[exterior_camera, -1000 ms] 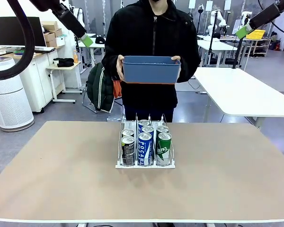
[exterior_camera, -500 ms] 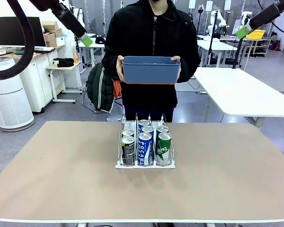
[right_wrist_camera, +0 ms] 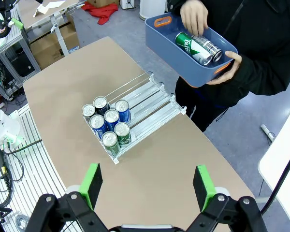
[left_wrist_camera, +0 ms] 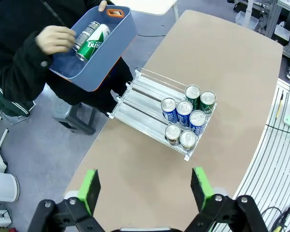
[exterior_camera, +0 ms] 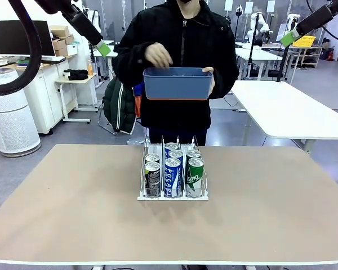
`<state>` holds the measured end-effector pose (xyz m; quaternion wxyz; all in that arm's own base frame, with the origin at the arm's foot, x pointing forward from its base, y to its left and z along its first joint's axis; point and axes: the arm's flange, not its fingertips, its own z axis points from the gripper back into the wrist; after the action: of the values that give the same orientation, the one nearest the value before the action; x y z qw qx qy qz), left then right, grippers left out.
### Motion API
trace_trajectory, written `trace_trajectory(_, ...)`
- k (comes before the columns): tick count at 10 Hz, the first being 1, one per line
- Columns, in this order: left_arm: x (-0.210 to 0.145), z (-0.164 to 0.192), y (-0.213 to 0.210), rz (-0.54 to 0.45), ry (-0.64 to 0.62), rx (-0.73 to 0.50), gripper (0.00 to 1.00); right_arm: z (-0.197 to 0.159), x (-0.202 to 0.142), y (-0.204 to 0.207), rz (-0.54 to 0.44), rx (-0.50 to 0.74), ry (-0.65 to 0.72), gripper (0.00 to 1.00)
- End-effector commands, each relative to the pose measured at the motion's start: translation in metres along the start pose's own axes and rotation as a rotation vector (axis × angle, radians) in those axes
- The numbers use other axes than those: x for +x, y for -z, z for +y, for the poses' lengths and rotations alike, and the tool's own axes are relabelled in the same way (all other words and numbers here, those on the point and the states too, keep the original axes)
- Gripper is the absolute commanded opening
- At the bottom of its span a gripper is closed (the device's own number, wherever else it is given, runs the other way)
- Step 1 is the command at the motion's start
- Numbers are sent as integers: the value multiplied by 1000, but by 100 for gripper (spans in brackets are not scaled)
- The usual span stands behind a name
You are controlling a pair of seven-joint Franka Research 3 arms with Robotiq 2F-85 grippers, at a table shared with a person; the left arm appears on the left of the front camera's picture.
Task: Fill the beverage cans into the dispenser.
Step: Pick up the Pepsi coke handed by the human.
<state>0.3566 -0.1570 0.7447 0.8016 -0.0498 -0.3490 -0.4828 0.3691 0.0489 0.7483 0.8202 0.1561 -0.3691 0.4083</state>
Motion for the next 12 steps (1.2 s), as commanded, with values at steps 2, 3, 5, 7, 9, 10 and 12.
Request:
trace_trajectory(2, -3, 1, -1, 8, 8, -7, 100, -1, 0, 0, -7, 6, 2, 100)
trace_trajectory(3, -3, 1, -1, 8, 8, -7, 100, -1, 0, 0, -7, 6, 2, 100)
trace_trajectory(5, -3, 1, -1, 8, 8, -7, 100, -1, 0, 0, -7, 6, 2, 100)
trace_trajectory(7, -3, 1, -1, 8, 8, -7, 100, -1, 0, 0, -7, 6, 2, 100)
trace_trajectory(9, -3, 1, -1, 8, 8, -7, 100, -1, 0, 0, -7, 6, 2, 100)
trace_trajectory(10, -3, 1, -1, 8, 8, -7, 100, -1, 0, 0, -7, 6, 2, 100)
trace_trajectory(12, -3, 1, -1, 8, 8, -7, 100, -1, 0, 0, -7, 6, 2, 100)
